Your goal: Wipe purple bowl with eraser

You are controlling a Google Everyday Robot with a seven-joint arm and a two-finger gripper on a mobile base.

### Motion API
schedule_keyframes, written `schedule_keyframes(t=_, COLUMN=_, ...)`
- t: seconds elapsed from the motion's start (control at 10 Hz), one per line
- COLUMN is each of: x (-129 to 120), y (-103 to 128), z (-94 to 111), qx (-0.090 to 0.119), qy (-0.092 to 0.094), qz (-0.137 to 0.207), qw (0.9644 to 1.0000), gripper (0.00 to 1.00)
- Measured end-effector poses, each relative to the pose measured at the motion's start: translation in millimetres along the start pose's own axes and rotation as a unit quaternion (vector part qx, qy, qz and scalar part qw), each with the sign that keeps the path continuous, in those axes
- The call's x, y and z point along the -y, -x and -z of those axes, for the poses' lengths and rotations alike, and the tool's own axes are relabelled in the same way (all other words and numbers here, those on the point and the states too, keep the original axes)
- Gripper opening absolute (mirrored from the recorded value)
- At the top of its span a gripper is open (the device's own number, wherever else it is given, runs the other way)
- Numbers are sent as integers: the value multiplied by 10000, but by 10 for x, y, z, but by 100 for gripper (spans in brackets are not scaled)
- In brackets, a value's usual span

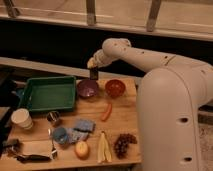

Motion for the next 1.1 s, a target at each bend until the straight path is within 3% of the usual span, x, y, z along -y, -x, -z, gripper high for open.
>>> schedule_keyframes(t=0.4, x=6, y=-3, z=-10, qx=-11, qy=-32, qz=11, qw=10000, gripper=0)
schedule_keyframes(t=0.6, x=53, y=-38, z=-73, qx=-48, qy=-80, qz=-148, qw=9998, gripper=0)
schedule_keyframes(t=0.9, x=291, y=-274, z=-408, qx=-191, qy=-56, qz=-493, qw=9986, gripper=0)
schedule_keyframes(t=1.1, x=340, y=-383, z=-597, qx=-334, qy=61, qz=-499, qw=9982, gripper=0)
